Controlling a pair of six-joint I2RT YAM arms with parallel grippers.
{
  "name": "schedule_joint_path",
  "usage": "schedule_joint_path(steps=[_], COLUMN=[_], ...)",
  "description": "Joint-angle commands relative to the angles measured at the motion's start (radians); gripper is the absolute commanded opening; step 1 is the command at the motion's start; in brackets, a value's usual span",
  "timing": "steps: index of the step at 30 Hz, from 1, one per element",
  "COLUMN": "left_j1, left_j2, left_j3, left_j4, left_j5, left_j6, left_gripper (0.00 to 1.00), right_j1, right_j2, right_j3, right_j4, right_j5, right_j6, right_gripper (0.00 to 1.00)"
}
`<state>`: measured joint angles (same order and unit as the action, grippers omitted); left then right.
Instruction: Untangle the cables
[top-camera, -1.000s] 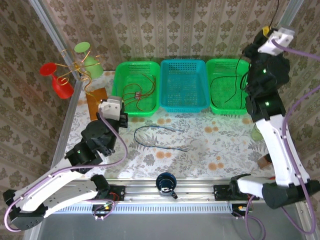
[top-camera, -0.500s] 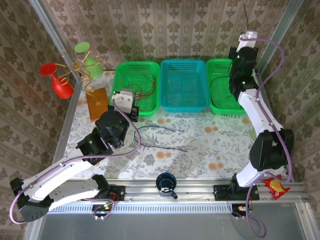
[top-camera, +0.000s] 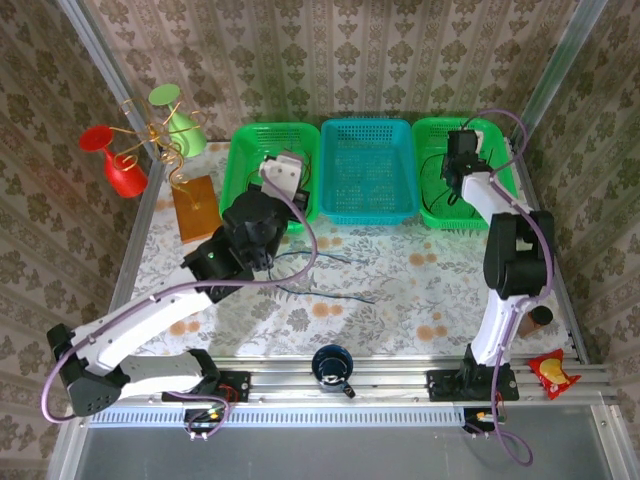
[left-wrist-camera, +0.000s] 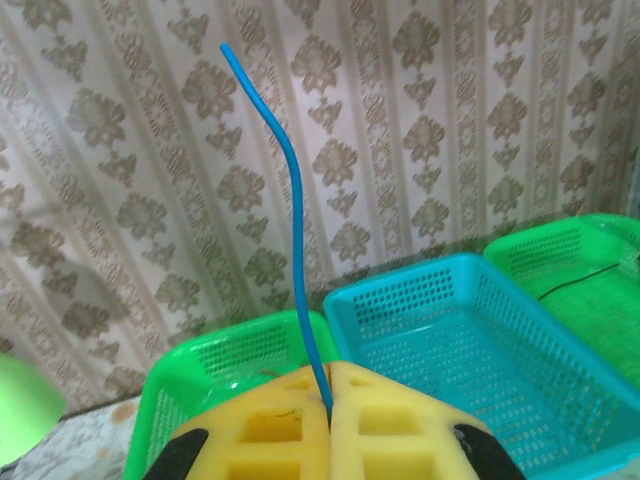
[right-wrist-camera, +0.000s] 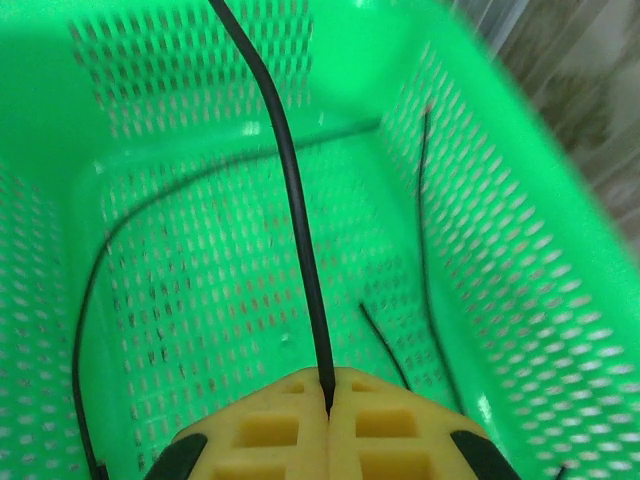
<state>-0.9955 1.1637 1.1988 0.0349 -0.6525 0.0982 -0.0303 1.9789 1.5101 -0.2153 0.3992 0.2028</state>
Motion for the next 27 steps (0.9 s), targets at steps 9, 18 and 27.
schedule_joint_path(steps=[9, 18, 27], left_j1=[-0.003, 0.042, 0.094], left_j2=[0.157, 0.356, 0.564], left_j3=[0.233, 0.458, 0.75], left_j4=[0.088, 0.163, 0.159], left_j5=[0.154, 0.256, 0.345], left_j6=[0.087, 0.171, 0.218], left_gripper=[0.0, 0.0, 0.0], right_j1=[-0.081, -0.1, -0.111], right_j2=[0.2, 0.107, -0.106], right_j3=[0.2, 0.194, 0.153], right_j4=[-0.377, -0.391, -0.428], right_j5=[-0.256, -0.296, -0.323], right_j6=[0.133, 0.131, 0.103], right_gripper=[0.02, 0.46, 0.94])
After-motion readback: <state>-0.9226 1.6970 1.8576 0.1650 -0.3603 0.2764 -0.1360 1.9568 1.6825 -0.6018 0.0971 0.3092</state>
